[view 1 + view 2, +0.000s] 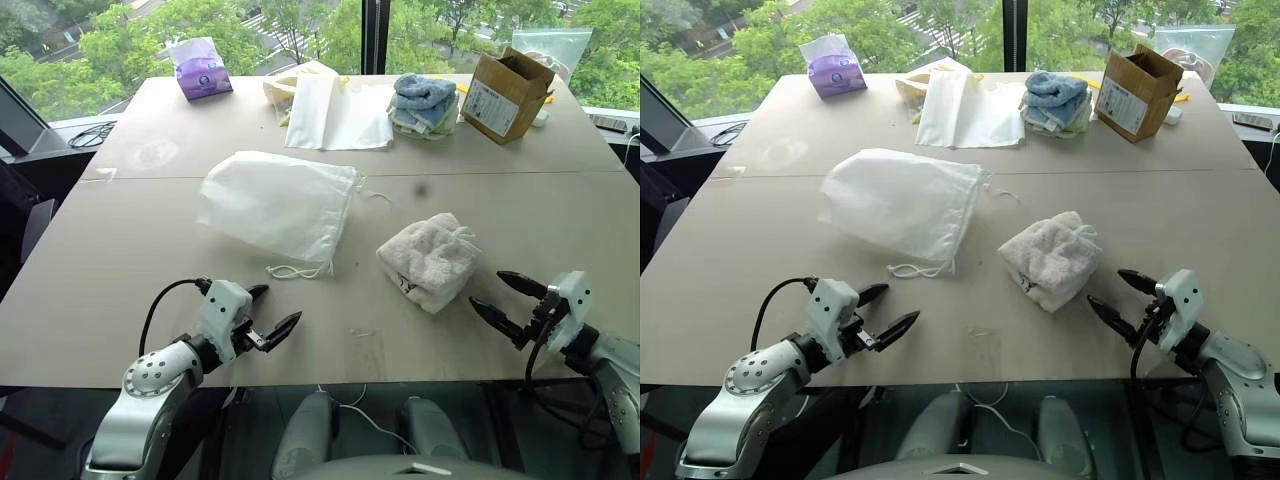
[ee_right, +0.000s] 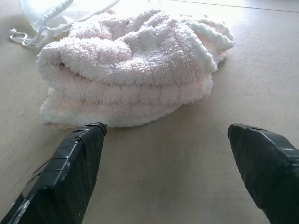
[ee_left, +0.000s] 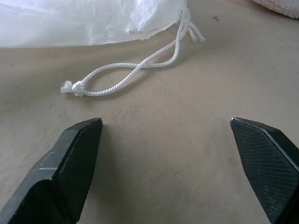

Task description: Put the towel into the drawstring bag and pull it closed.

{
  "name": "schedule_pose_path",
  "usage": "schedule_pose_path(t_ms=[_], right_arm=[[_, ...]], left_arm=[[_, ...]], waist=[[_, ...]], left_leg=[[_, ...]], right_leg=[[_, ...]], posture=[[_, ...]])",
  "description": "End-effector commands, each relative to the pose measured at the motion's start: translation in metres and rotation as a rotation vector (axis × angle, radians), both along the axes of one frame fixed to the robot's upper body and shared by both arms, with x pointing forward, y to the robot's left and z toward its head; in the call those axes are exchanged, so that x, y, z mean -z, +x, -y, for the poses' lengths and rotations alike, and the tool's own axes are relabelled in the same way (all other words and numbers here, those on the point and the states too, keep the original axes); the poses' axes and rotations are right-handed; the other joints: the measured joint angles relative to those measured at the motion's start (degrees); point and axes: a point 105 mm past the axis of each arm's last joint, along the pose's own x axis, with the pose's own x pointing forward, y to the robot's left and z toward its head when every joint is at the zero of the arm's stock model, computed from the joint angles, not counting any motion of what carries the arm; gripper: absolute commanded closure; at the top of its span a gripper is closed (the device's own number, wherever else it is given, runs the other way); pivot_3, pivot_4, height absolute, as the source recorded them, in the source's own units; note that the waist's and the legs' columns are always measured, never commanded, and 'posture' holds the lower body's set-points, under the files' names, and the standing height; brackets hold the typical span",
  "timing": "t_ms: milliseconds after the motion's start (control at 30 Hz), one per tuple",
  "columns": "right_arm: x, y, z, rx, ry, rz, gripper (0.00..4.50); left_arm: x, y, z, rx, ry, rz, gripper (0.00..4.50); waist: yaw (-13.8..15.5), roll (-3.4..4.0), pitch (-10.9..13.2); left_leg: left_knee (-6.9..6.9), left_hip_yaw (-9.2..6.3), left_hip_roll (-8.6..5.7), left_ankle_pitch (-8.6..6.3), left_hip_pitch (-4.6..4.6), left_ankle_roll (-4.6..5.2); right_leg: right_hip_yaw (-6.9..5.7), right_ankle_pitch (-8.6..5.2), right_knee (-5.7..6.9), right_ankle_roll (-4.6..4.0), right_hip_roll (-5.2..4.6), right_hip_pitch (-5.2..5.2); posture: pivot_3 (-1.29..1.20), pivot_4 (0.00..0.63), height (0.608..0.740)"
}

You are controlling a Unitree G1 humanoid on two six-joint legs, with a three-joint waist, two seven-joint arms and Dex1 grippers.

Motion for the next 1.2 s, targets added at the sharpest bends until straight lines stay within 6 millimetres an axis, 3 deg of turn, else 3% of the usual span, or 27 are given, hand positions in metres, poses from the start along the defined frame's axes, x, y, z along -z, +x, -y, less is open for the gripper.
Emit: schedule_pose_path(t_ms=[33, 767, 967, 1100, 1200], right_arm=[[-0.016, -0.001, 0.001, -0.019, -0.009, 0.068, 0.03], [-0.022, -0.002, -0.002, -0.037, 0.003, 0.085, 0.03], [-0.054, -0.005, -0.017, -0.141, 0.033, 0.159, 0.03], [-0.081, -0.003, -0.034, -0.221, 0.008, 0.198, 0.03], [-0.094, -0.003, -0.047, -0.274, -0.02, 0.214, 0.03]], left_arm=[[0.003, -0.005, 0.007, 0.019, -0.01, -0.017, 0.0], [-0.006, -0.004, 0.017, 0.043, -0.054, -0.003, 0.0], [-0.036, 0.002, 0.05, 0.138, -0.088, 0.081, 0.0], [-0.061, 0.018, 0.08, 0.152, -0.144, 0.145, 0.0], [-0.066, 0.032, 0.094, 0.117, -0.085, 0.183, 0.0]], waist=[[0.0, 0.0, 0.0], [0.08, 0.0, 0.0], [0.1, 0.0, 0.03], [0.13, 0.0, 0.04], [0.08, -0.03, 0.06]], left_leg=[[0.0, 0.0, 0.0, 0.0, 0.0, 0.0], [0.0, -0.01, -0.01, 0.0, -0.01, 0.0], [0.01, -0.05, -0.01, 0.0, -0.04, 0.0], [0.1, -0.04, -0.02, 0.0, -0.04, 0.0], [0.15, -0.07, -0.04, 0.0, -0.06, 0.0]], right_leg=[[0.0, 0.0, 0.0, 0.0, 0.0, 0.0], [-0.01, 0.0, -0.01, 0.0, 0.0, 0.01], [-0.01, 0.0, -0.01, 0.0, 0.0, 0.01], [-0.05, 0.01, 0.03, 0.02, 0.06, 0.03], [-0.1, 0.02, 0.05, 0.03, 0.12, 0.03]], posture=[[0.0, 0.15, 0.74], [0.0, 0.15, 0.74], [0.0, 0.15, 0.74], [0.0, 0.15, 0.74], [0.0, 0.15, 0.74]])
